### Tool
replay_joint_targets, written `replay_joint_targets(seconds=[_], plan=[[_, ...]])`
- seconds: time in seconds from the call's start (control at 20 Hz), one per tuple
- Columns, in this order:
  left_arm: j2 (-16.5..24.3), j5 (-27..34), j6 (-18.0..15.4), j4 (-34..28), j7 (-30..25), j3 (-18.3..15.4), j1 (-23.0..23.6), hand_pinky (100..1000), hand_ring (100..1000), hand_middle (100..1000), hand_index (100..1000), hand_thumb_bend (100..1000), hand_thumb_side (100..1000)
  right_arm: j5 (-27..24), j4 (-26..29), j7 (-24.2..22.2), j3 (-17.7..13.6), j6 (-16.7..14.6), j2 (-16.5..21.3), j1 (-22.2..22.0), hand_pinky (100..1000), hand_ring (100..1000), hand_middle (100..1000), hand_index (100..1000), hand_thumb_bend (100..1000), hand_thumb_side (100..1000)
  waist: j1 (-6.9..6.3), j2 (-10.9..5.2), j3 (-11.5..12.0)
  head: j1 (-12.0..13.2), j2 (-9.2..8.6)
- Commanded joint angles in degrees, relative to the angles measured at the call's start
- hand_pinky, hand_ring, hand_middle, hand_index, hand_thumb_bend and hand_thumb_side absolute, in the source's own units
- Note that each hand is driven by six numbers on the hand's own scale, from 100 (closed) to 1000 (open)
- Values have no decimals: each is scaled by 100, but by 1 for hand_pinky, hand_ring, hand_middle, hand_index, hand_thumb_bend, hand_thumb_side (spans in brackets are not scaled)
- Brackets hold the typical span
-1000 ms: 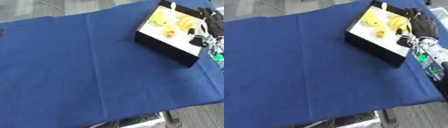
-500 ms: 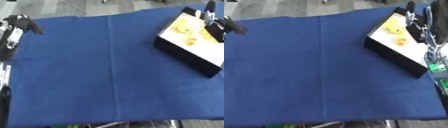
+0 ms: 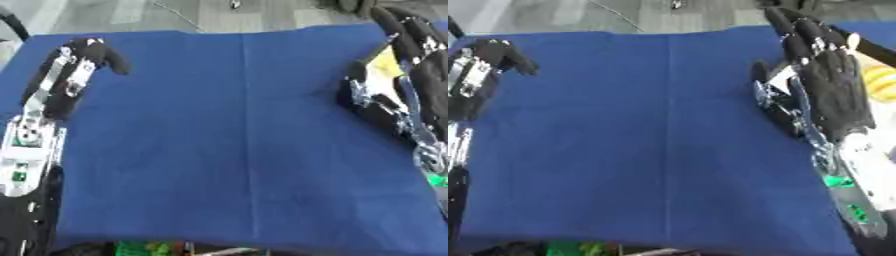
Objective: Pick up the objects with one hand, pass them to the other hand, and then place them into the box on the other side of the table.
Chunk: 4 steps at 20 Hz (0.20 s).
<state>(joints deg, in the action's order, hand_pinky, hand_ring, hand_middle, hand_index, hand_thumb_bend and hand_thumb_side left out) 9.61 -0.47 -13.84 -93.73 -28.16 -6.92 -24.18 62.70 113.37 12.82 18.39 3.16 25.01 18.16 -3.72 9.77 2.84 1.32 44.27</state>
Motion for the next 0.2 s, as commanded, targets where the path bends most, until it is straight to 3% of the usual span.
replay_joint_targets(seconds=[0.05, 0.2], plan=[[-18, -58, 8, -39, -90, 54, -53, 664, 494, 391, 558, 100, 778, 15, 122, -107, 148, -69, 10, 43, 734, 867, 856, 957, 100, 100, 31, -92, 21, -71, -15], [-52, -33, 7, -45, -147, 91, -42, 663, 494, 391, 558, 100, 780, 51, 122, -159, 188, -69, 20, 24, 739, 862, 855, 956, 100, 100, 43, -100, 41, -135, -15]])
